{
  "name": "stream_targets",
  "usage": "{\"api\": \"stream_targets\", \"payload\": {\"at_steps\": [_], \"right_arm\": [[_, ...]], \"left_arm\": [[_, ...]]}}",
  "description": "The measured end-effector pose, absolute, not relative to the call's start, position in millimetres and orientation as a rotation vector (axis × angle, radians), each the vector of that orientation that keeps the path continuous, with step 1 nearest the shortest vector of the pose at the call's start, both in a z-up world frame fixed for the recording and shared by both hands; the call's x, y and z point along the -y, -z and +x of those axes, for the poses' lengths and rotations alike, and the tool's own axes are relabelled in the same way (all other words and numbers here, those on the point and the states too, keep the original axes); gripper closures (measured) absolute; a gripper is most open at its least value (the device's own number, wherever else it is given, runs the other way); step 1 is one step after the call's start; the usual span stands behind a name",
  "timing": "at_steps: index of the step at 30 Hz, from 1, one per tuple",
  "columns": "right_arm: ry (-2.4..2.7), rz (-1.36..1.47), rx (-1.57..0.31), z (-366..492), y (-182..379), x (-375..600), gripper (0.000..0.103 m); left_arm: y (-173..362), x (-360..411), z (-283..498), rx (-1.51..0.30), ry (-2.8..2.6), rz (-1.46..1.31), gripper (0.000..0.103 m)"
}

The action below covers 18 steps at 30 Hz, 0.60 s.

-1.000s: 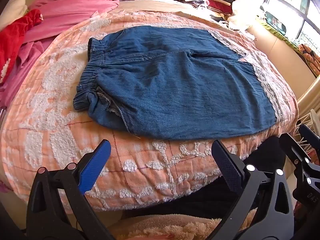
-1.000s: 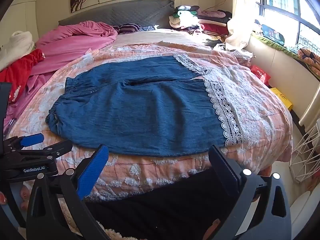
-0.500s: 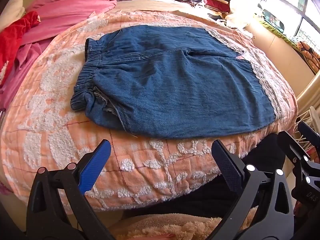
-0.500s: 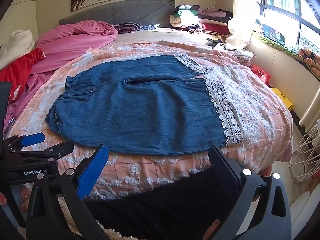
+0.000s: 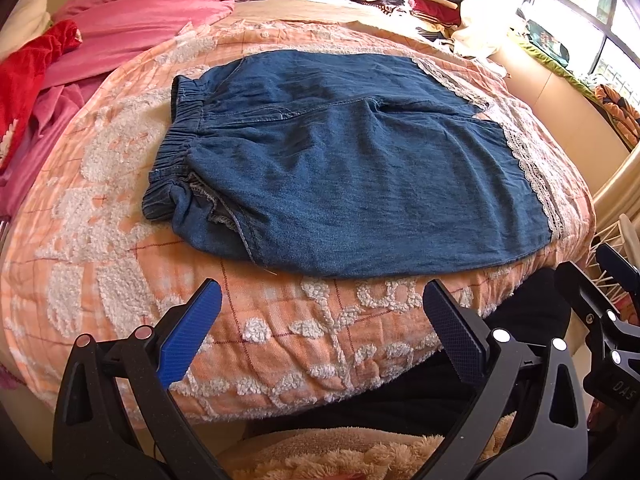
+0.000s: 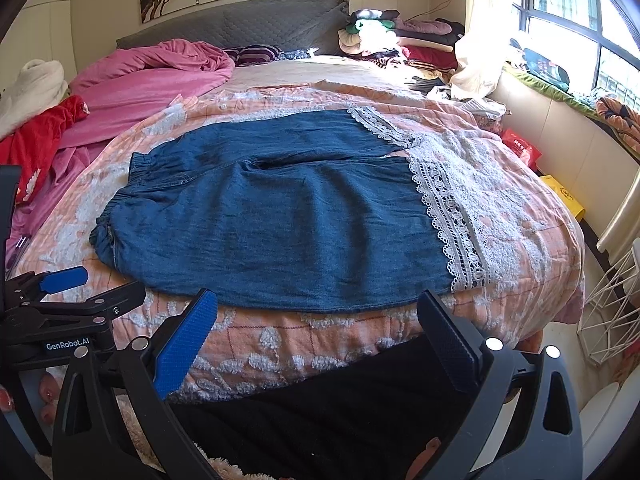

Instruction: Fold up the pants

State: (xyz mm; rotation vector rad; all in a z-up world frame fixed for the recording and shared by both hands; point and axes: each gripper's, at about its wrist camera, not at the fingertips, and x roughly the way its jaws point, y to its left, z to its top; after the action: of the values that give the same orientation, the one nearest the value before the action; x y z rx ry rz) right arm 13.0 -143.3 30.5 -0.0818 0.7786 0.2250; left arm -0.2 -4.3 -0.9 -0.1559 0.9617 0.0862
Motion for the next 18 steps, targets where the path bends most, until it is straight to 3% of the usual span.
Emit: {"api": "stream_targets", "payload": {"at_steps": [18], "right_arm": [[-0.238, -0.092, -0.802, 21.0, -24.9, 139.9, 0.004]], "left_arm": [[2.0, 0.3, 4.3, -0.964, -0.090, -0.163, 0.008]]}}
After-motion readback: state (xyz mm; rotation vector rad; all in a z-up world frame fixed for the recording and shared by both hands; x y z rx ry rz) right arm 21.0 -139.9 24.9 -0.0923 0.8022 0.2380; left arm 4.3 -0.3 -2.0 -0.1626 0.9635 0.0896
